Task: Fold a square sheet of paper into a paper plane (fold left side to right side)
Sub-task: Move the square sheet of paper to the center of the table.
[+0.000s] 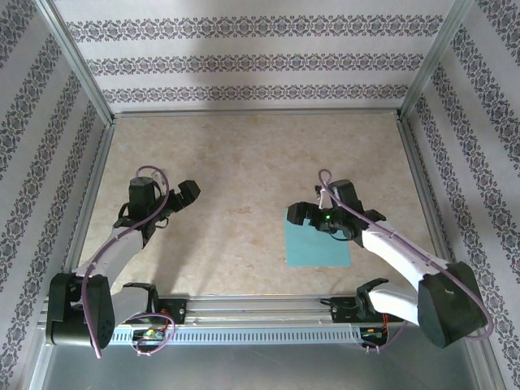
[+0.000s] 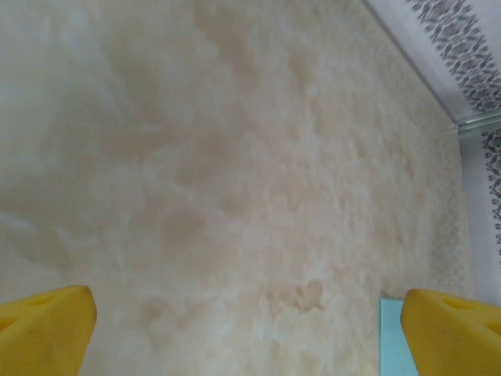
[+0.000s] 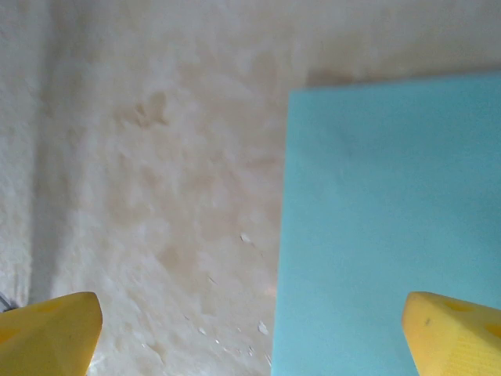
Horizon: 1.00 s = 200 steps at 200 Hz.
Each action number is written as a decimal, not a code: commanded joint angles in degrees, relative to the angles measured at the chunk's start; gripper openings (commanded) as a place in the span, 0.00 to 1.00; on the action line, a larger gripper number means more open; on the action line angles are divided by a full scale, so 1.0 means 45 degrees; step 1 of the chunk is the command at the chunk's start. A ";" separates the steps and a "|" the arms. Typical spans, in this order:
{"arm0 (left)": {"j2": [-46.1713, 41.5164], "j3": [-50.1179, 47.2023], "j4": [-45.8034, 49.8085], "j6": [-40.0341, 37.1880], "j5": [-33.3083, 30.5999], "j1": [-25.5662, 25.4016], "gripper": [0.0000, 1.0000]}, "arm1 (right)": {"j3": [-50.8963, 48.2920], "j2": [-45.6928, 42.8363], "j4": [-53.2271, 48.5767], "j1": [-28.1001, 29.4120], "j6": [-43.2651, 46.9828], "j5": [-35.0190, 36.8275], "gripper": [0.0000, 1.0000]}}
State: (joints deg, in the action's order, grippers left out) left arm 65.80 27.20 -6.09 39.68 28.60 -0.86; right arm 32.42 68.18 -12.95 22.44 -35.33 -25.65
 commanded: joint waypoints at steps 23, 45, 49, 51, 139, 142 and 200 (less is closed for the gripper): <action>0.0167 -0.0346 -0.1336 0.1104 0.0856 -0.0220 1.00 | -0.0057 0.1713 0.0175 0.0795 -0.0195 -0.0538 0.98; 0.0125 -0.0274 -0.1205 0.1066 0.0836 -0.0248 1.00 | 0.0183 0.2511 0.0651 0.1109 -0.0350 -0.0576 0.98; 0.0095 -0.0252 -0.1146 0.1038 0.0814 -0.0238 1.00 | 0.0241 0.2615 0.0718 0.1179 -0.0380 -0.0551 0.98; 0.0082 -0.0236 -0.1118 0.1029 0.0813 -0.0238 1.00 | 0.0267 0.2654 0.0766 0.1223 -0.0403 -0.0526 0.98; -0.0476 0.0241 -0.0133 0.0712 0.0534 -0.0238 1.00 | 0.2620 0.5547 0.2567 0.2619 -0.1714 0.0315 0.98; -0.0466 0.0261 -0.0115 0.0713 0.0536 -0.0238 1.00 | 0.2726 0.5683 0.2656 0.2666 -0.1789 0.0342 0.98; -0.0390 0.0359 0.0044 0.0789 0.0599 -0.0238 1.00 | 0.4968 0.7905 0.3569 0.3314 -0.2983 0.1125 0.98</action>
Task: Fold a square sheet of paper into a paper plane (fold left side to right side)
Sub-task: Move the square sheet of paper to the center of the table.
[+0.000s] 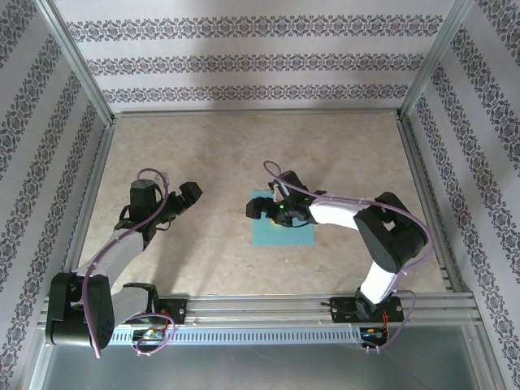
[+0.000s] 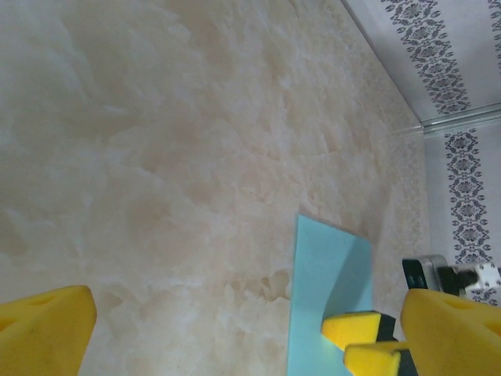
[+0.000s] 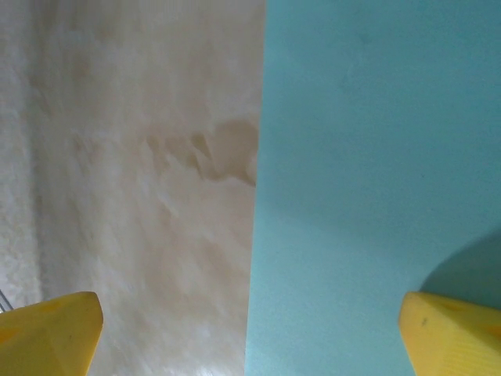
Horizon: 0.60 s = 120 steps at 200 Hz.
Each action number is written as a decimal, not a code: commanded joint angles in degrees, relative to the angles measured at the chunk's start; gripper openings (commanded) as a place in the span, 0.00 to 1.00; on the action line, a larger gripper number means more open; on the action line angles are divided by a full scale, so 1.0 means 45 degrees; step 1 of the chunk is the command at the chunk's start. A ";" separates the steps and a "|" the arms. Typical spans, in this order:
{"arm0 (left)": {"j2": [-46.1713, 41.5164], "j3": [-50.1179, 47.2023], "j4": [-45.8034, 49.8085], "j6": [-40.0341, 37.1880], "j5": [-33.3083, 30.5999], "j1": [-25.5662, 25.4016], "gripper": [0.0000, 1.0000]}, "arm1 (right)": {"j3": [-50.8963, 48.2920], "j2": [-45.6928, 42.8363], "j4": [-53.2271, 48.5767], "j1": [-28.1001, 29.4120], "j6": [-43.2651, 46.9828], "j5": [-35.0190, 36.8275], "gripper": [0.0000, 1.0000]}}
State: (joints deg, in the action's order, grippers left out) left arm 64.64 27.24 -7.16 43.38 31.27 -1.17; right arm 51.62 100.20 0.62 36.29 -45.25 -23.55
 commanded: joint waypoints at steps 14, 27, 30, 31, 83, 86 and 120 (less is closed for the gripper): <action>-0.0092 0.0338 0.0217 0.0047 0.0084 -0.0170 1.00 | 0.1247 0.1251 0.0587 0.0390 -0.0816 0.0663 0.98; -0.0020 0.0321 0.0151 0.0157 0.0115 -0.0199 1.00 | 0.1695 0.1561 0.0570 0.0499 -0.0779 0.0605 0.97; 0.0011 0.0329 0.0146 0.0192 0.0094 -0.0208 1.00 | 0.1787 0.1610 0.0551 0.0522 -0.0766 0.0597 0.97; 0.0011 0.0321 0.0146 0.0198 0.0089 -0.0208 1.00 | 0.1819 0.1624 0.0548 0.0535 -0.0765 0.0601 0.97; 0.0413 0.0563 0.0193 0.0351 0.0454 -0.0869 1.00 | 0.2587 0.0576 -0.0473 0.0314 0.0239 0.0839 0.98; 0.0449 0.0579 0.0144 0.0396 0.0520 -0.0936 1.00 | 0.2572 0.0449 -0.0573 0.0250 0.0324 0.0888 0.98; 0.1421 0.0785 -0.0860 0.1019 0.0845 -0.2390 0.98 | 0.2287 -0.0555 -0.2173 -0.0883 0.1762 0.1868 0.98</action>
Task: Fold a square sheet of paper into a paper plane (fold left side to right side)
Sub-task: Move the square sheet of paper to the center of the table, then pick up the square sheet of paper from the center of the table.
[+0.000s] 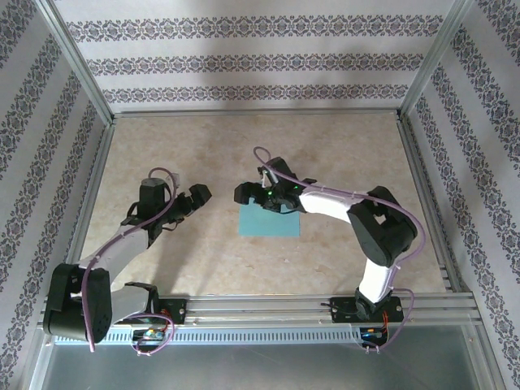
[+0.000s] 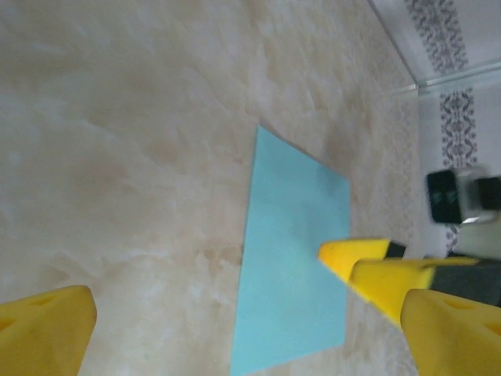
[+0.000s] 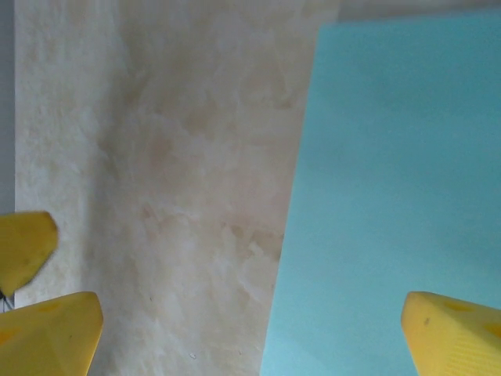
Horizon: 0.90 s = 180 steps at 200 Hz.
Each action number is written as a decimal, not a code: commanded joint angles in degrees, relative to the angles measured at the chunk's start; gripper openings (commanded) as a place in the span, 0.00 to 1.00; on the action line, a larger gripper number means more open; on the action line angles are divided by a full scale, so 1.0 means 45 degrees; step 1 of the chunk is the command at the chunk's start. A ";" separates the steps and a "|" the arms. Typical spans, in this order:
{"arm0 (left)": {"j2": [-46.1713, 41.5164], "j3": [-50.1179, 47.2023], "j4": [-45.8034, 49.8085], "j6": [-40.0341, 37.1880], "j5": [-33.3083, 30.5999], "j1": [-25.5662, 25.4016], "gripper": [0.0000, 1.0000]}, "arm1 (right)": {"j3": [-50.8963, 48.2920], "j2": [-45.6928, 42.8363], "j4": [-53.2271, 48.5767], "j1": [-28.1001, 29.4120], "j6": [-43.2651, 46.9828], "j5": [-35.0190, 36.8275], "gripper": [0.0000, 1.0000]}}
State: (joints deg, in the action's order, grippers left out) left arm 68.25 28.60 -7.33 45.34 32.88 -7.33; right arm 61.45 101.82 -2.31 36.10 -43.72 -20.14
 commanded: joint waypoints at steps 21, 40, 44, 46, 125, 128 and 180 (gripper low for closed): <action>0.1714 0.1041 -0.1185 0.0744 0.0456 -0.2324 0.92 | 0.0514 -0.0809 -0.2973 -0.1453 0.2743 0.1892 0.98; 0.2957 0.1664 -0.1663 0.1098 0.0536 -0.3291 0.84 | 0.0868 -0.0464 -0.3688 -0.1965 0.3470 0.2073 0.97; 0.3236 0.1725 -0.1854 0.1191 0.0561 -0.3451 0.82 | 0.0931 -0.0346 -0.3780 -0.2059 0.3571 0.2100 0.97; 0.3350 0.1793 -0.1941 0.1227 0.0578 -0.3552 0.82 | 0.0958 -0.0304 -0.3817 -0.2097 0.3634 0.2129 0.96; 0.6550 0.3178 -0.2131 0.2066 -0.0117 -0.5324 0.65 | 0.2280 0.1586 -0.4777 -0.2514 0.4723 0.2949 0.95; 0.6569 0.3210 -0.2069 0.2040 -0.0166 -0.5358 0.65 | 0.2315 0.1644 -0.4796 -0.2514 0.4739 0.2980 0.95; 0.7072 0.3608 -0.0618 0.1735 -0.0425 -0.5442 0.59 | 0.2577 0.2231 -0.5029 -0.2380 0.4908 0.2991 0.96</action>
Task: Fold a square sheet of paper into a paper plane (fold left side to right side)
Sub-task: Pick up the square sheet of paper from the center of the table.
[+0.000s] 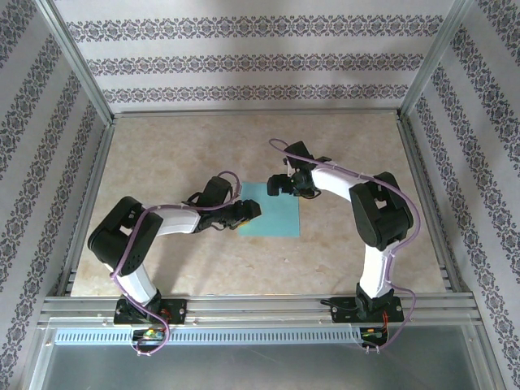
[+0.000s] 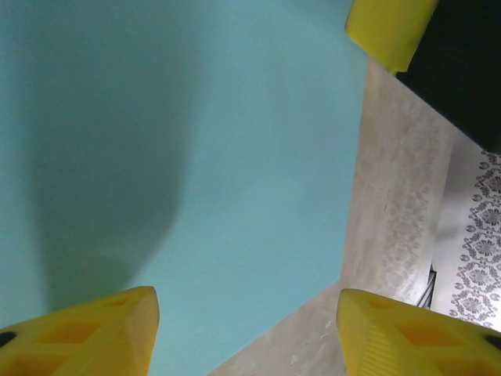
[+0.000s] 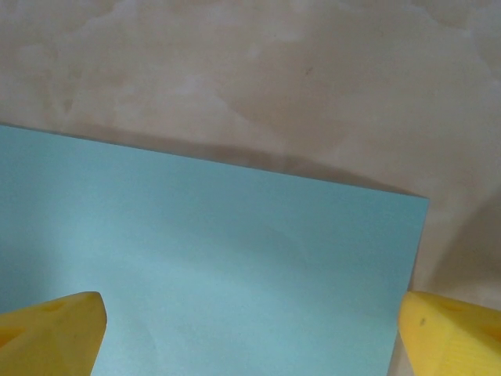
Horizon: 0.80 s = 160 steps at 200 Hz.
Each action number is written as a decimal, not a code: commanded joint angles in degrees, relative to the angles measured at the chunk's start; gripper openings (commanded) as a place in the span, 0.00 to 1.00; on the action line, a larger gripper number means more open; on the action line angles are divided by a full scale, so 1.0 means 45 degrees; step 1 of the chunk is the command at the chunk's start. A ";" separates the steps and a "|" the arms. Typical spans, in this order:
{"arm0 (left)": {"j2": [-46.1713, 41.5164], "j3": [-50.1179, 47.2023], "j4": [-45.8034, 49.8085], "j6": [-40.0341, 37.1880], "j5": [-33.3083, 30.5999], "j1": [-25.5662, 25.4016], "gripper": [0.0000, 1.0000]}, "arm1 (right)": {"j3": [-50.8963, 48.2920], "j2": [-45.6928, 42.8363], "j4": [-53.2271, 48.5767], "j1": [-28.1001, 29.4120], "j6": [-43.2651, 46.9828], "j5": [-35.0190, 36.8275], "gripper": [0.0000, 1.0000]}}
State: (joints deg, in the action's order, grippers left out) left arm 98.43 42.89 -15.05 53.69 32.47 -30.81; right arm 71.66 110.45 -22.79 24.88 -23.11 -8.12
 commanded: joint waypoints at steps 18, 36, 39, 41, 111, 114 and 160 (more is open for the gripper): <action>0.0503 0.0480 0.1310 -0.0142 -0.0455 -0.0263 0.56 | 0.0268 0.0336 -0.0522 0.0264 0.0307 0.0337 0.96; 0.0620 0.0521 0.1485 -0.0144 -0.0547 -0.0293 0.55 | 0.0258 0.0355 -0.0682 0.0487 0.0300 0.0395 0.95; 0.0616 0.0526 0.1515 -0.0136 -0.0564 -0.0294 0.55 | 0.0266 0.0352 -0.0721 0.0518 0.0298 0.0417 0.95; 0.0623 0.0531 0.1539 -0.0135 -0.0587 -0.0290 0.55 | 0.0267 0.0341 -0.0743 0.0552 0.0299 0.0418 0.95; 0.0537 0.0535 0.1377 -0.0174 -0.0653 -0.0297 0.52 | 0.0150 -0.0203 -0.1452 0.1712 0.0251 0.0789 0.86; 0.0542 0.0535 0.1358 -0.0159 -0.0636 -0.0302 0.52 | 0.0172 -0.0211 -0.1483 0.1750 0.0265 0.0789 0.85; 0.0489 0.0551 0.0922 -0.0016 -0.0476 -0.0302 0.52 | 0.0355 -0.0173 -0.1713 0.1909 0.0301 0.0579 0.69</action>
State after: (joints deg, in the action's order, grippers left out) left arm 99.98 44.80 -11.53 53.65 30.85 -31.20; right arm 72.16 110.87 -27.90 33.04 -22.24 -4.62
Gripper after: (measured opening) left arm 0.516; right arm 0.726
